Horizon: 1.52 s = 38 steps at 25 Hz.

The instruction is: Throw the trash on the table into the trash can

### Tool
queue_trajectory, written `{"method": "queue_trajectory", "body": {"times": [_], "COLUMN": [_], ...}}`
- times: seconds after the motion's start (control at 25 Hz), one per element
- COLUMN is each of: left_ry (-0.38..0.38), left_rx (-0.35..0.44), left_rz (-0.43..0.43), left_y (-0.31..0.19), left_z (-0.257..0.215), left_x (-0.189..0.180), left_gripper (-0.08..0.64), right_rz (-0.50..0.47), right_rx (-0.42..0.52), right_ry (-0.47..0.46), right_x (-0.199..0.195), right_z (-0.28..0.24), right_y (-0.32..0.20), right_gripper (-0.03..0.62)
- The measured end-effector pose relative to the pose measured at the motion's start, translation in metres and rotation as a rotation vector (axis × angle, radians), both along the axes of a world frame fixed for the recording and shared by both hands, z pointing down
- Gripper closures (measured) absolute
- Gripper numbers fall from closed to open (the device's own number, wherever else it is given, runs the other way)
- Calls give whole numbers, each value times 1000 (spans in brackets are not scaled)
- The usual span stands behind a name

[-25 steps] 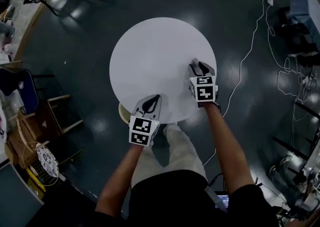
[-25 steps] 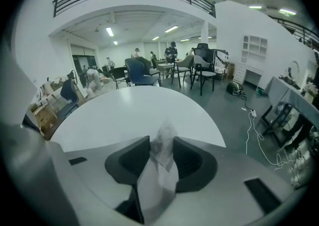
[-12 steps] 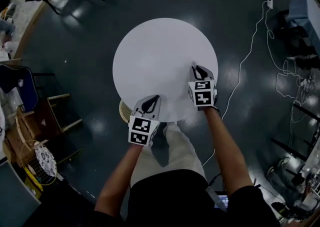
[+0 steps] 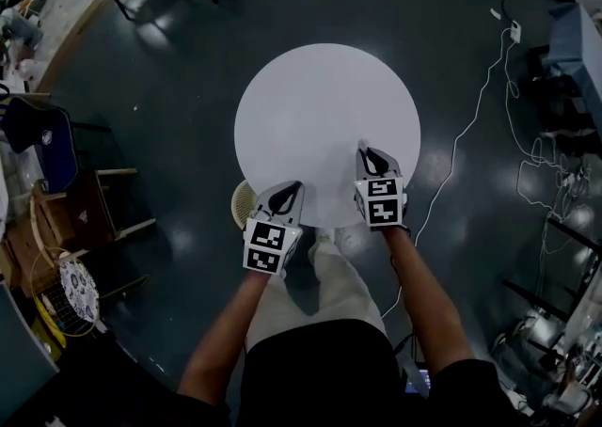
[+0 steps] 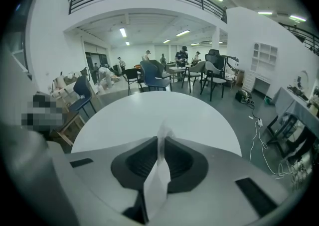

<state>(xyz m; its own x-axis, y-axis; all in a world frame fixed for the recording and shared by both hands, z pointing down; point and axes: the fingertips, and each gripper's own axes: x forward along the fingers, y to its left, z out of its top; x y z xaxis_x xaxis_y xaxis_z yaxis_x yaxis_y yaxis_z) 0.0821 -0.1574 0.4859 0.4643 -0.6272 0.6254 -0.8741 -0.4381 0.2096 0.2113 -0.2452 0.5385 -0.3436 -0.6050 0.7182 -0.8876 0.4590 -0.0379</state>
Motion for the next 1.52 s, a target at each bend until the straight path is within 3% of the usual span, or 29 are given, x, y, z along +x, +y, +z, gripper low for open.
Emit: {"method": "queue_trajectory", "body": {"times": [0.8,1.04,1.52], "left_ry": [8,6,0], "left_rx": [16,7,-28], "left_rz": [-109,-155,-223], "left_y": [98,125,166], "left_z": [-9,-1,33], "left_x": [-108,-147,-228], "left_gripper": [545,545,545], "right_rz": [-164,-225,-280], "right_rx": [-8,-22,-63], "right_ry": [-53,-89,-71], "right_x": [-144,-194,-275], "right_z": [-21,-17,9], "right_y": [123,156,197], "right_gripper": [545,545,545]}}
